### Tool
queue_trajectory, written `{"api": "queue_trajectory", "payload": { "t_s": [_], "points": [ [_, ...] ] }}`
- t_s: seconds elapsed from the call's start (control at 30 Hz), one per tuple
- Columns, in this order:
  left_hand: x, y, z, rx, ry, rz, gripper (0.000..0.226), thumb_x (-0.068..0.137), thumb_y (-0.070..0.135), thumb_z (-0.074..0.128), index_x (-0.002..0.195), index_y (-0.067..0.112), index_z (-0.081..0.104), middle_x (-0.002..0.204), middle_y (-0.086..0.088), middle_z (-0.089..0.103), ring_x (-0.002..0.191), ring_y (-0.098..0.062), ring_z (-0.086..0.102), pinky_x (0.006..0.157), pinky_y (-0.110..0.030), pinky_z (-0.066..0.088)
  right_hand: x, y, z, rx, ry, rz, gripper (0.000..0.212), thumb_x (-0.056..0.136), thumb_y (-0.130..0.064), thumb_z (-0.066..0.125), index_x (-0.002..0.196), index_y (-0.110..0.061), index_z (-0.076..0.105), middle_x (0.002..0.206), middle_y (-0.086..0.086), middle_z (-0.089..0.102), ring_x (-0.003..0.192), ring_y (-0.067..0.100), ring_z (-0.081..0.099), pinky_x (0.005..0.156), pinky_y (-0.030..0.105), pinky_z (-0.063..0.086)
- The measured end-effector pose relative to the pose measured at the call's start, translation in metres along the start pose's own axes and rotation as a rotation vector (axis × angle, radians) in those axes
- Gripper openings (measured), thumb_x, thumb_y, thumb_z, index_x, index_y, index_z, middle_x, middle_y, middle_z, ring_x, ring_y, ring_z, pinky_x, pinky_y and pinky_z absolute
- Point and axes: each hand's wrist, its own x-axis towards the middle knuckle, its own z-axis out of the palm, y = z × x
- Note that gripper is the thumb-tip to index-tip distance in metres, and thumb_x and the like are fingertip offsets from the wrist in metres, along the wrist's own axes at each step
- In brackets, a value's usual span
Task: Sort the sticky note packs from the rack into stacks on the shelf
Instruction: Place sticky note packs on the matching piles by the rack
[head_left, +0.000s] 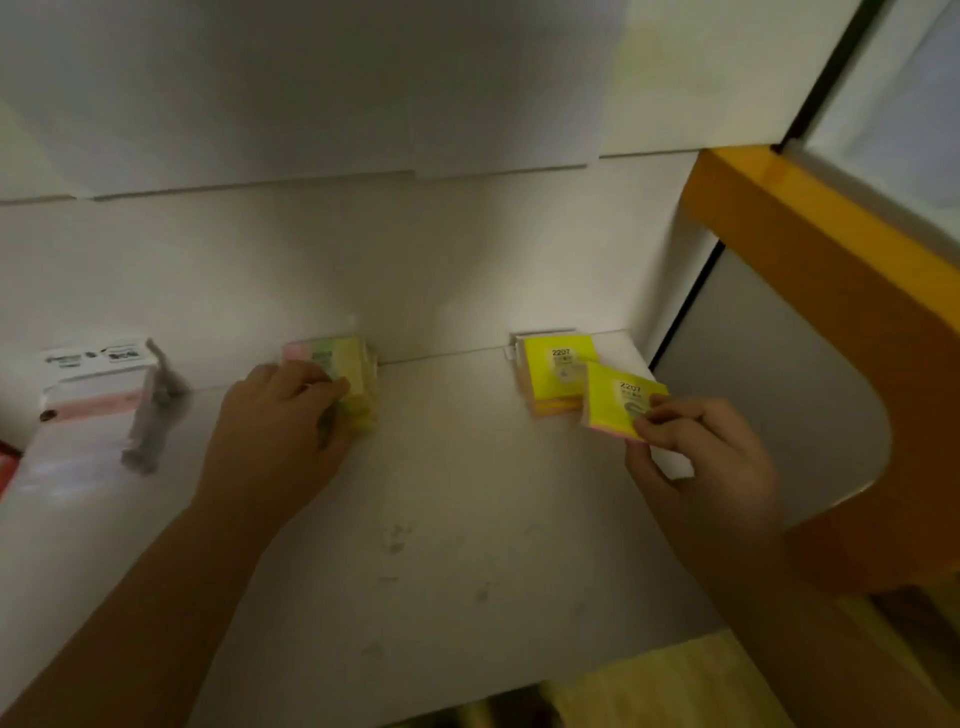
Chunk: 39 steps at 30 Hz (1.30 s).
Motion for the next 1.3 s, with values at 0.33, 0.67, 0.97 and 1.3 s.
{"api": "queue_trajectory", "payload": {
  "t_s": [0.33, 0.67, 0.97, 1.3],
  "points": [
    [-0.015, 0.026, -0.011, -0.165, 0.215, 0.159, 0.021, 0.084, 0.021, 0.061, 0.099, 0.012, 0.074, 0.108, -0.009, 0.065, 0.1, -0.035, 0.059, 0.089, -0.047, 0.047, 0.044, 0.033, 0.054, -0.004, -0.159, -0.137, 0.005, 0.082, -0.005, 0.076, 0.082, -0.005, 0.071, 0.101, 0.009, 0.063, 0.096, 0.028, 0.066, 0.084, 0.03, 0.049],
    [-0.019, 0.03, -0.015, -0.225, 0.233, 0.187, 0.019, 0.083, 0.021, 0.063, 0.098, 0.016, 0.074, 0.113, -0.004, 0.065, 0.109, -0.032, 0.058, 0.094, -0.047, 0.044, 0.044, 0.046, 0.068, 0.054, -0.322, -0.084, 0.012, 0.083, -0.018, 0.072, 0.091, -0.008, 0.074, 0.114, 0.006, 0.064, 0.114, 0.02, 0.062, 0.096, 0.018, 0.044],
    [0.005, 0.056, -0.018, -0.311, 0.286, 0.223, 0.024, 0.083, 0.022, 0.062, 0.103, 0.017, 0.074, 0.111, -0.001, 0.064, 0.105, -0.027, 0.058, 0.096, -0.036, 0.039, 0.044, 0.006, 0.029, -0.134, -0.398, -0.147, 0.048, 0.086, -0.037, 0.073, 0.128, -0.015, 0.061, 0.141, 0.006, 0.054, 0.132, 0.024, 0.05, 0.113, 0.033, 0.038],
    [0.044, 0.171, -0.055, -0.489, 0.307, 0.248, 0.041, 0.085, 0.03, 0.054, 0.121, 0.015, 0.066, 0.117, -0.006, 0.061, 0.108, -0.029, 0.058, 0.096, -0.034, 0.042, 0.024, -0.042, -0.116, -0.239, -0.054, -0.2, 0.032, 0.093, -0.021, 0.066, 0.123, -0.008, 0.065, 0.129, 0.008, 0.06, 0.121, 0.023, 0.056, 0.1, 0.036, 0.046]
  ]
}}
